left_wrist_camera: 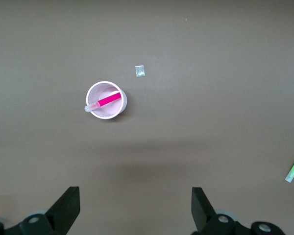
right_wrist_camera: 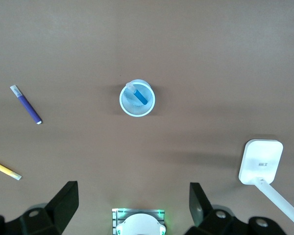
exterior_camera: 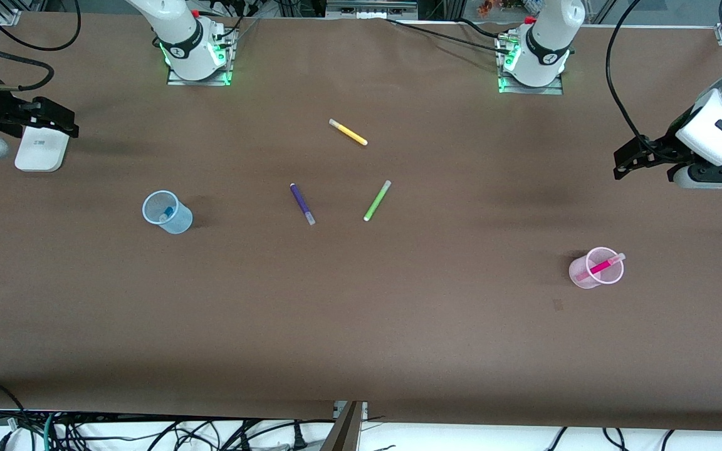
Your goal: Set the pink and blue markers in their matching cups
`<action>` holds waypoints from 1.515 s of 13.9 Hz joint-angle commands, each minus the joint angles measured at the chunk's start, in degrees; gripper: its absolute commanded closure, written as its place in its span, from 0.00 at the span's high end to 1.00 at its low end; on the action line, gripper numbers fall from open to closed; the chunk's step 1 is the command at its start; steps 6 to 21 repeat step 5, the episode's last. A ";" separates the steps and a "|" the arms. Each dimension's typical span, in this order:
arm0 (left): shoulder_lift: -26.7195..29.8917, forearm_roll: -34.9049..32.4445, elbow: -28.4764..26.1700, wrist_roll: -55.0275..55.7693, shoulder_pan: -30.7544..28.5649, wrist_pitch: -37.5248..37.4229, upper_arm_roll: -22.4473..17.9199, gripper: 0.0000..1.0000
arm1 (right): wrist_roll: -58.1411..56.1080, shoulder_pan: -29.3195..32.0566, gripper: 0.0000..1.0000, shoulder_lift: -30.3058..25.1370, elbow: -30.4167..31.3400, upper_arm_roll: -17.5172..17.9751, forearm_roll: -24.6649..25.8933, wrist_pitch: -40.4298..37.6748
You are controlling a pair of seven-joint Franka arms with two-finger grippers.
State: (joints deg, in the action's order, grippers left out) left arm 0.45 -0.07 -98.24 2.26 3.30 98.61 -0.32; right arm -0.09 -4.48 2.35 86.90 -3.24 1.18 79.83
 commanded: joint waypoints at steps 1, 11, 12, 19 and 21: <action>1.05 -1.42 -0.29 0.72 0.30 -0.87 0.14 1.00 | 0.70 0.26 1.00 0.47 -1.73 0.17 0.93 -1.51; 1.13 -1.42 -0.20 0.72 0.30 -1.14 0.14 1.00 | 0.79 0.18 1.00 0.47 -1.73 0.17 0.84 -1.51; 1.13 -1.42 -0.20 0.72 0.30 -1.14 0.14 1.00 | 0.79 0.18 1.00 0.47 -1.73 0.17 0.84 -1.51; 1.13 -1.42 -0.20 0.72 0.30 -1.14 0.14 1.00 | 0.79 0.18 1.00 0.47 -1.73 0.17 0.84 -1.51; 1.13 -1.42 -0.20 0.72 0.30 -1.14 0.14 1.00 | 0.79 0.18 1.00 0.47 -1.73 0.17 0.84 -1.51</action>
